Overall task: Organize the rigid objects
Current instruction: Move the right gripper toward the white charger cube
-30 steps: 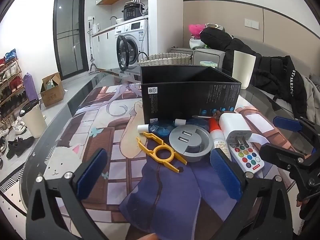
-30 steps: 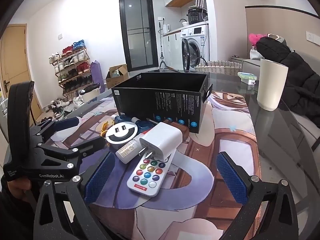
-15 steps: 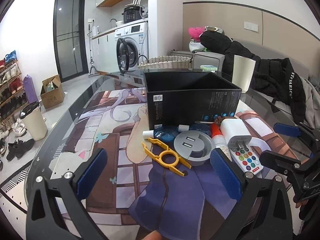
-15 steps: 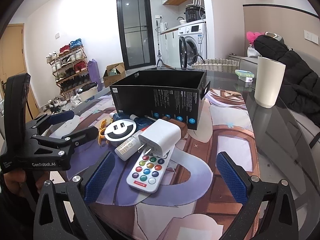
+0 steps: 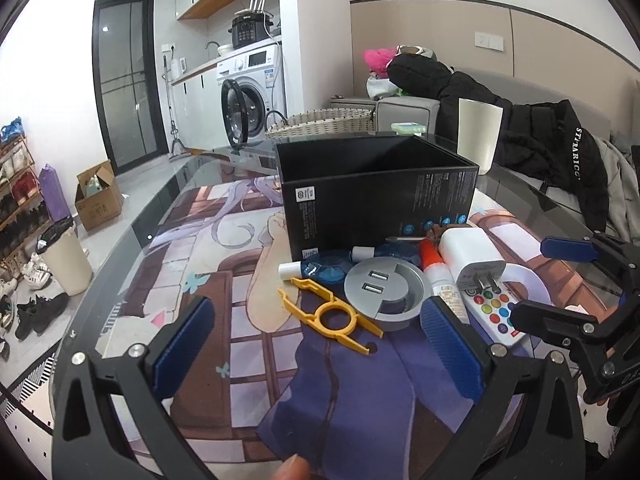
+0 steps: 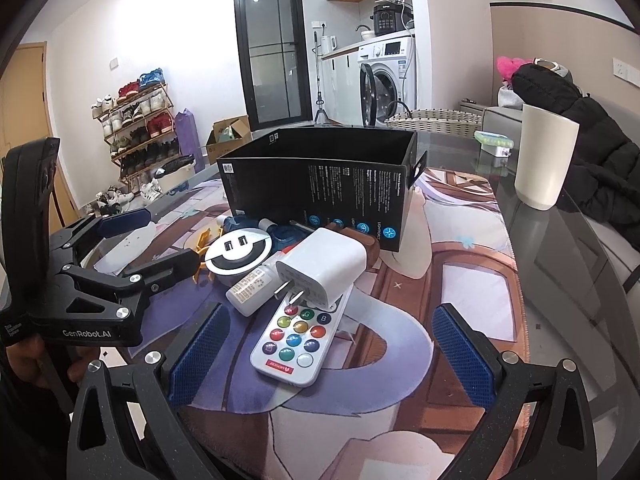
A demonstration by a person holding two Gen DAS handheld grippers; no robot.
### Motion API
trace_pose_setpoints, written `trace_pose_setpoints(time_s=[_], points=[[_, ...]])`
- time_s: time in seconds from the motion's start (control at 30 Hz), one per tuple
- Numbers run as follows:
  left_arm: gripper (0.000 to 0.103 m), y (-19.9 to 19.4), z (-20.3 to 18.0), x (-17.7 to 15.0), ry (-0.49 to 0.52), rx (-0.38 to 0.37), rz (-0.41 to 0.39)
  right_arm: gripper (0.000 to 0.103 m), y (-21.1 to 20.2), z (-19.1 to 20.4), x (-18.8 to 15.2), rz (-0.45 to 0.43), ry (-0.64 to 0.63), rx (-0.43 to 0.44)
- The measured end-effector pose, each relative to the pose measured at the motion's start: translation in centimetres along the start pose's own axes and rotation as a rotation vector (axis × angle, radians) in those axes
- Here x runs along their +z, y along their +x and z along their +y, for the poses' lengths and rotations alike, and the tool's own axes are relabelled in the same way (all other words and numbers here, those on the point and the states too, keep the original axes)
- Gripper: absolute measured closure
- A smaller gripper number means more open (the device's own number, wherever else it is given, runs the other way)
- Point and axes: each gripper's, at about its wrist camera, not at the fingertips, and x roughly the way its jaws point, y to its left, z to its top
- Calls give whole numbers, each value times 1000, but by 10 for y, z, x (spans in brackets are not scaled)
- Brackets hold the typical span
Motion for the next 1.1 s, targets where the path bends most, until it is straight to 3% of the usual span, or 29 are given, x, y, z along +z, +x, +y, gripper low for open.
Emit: trace_pose_setpoints(time_s=[0.33,1.1], points=[[0,0,10,5,-54,-30,4,0,4,0,4,6,-17,5],[0,8,13,20,3,10,26,0,14,-4,27,44,-81,21]])
